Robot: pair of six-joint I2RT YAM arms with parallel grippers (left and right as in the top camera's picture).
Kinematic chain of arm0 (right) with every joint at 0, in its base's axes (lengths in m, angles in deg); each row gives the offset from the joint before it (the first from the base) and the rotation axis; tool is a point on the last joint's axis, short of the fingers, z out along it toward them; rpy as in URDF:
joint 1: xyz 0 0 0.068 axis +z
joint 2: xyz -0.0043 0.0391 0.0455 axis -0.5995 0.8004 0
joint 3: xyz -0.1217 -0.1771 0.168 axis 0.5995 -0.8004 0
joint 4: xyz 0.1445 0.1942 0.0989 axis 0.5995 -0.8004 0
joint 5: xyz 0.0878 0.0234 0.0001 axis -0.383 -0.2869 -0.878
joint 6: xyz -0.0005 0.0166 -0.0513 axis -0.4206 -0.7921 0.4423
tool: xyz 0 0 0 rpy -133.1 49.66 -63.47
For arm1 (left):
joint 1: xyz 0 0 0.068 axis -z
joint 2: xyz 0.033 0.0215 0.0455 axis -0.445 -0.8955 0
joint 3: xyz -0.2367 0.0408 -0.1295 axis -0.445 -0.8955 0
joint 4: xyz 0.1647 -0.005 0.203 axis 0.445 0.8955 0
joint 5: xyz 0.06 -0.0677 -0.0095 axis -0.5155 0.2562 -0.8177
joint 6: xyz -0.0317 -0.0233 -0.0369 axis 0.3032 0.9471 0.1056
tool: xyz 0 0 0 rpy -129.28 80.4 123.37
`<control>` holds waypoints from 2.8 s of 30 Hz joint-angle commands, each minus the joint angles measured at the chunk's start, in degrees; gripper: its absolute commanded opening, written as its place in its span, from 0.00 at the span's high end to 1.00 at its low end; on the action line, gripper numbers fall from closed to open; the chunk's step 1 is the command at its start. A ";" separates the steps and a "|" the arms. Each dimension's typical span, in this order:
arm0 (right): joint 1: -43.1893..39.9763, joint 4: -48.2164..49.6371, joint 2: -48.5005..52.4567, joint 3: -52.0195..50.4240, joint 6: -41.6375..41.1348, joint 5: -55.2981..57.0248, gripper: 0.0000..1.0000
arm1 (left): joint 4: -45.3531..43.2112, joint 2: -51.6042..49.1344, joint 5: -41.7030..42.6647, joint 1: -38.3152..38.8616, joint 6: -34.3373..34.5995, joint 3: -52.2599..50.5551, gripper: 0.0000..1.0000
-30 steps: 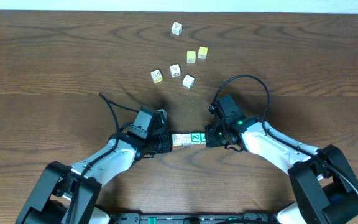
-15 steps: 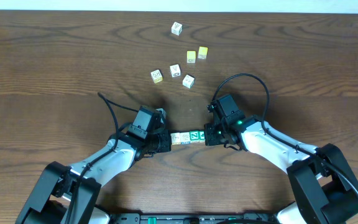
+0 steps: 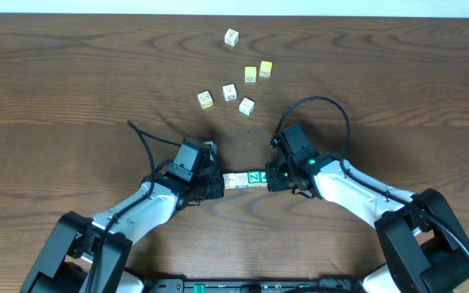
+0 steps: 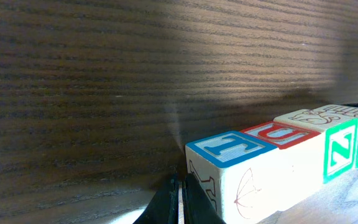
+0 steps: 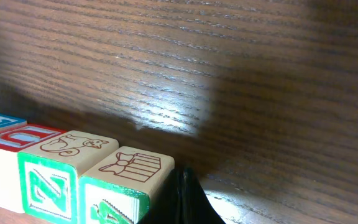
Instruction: Lift 4 blocks
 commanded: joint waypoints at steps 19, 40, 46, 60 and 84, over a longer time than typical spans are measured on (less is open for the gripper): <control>1.95 0.44 0.76 0.35 0.83 -5.18 0.99 | 4.31 -0.59 -4.48 1.14 -1.09 2.54 0.93; 1.95 1.16 0.76 0.42 0.81 -7.37 0.99 | 5.38 -0.59 -9.53 6.23 -1.62 4.96 0.93; 1.95 1.18 0.76 0.52 0.79 -9.03 0.99 | 5.16 -0.59 -9.07 6.23 -1.62 4.96 0.92; 2.01 1.14 0.44 3.45 0.74 -10.71 0.99 | 4.35 -0.59 -7.56 6.23 -1.62 4.96 0.93; 4.87 3.63 0.44 3.52 -2.43 -10.80 0.99 | 2.84 -0.59 -5.77 6.23 -1.62 4.96 0.93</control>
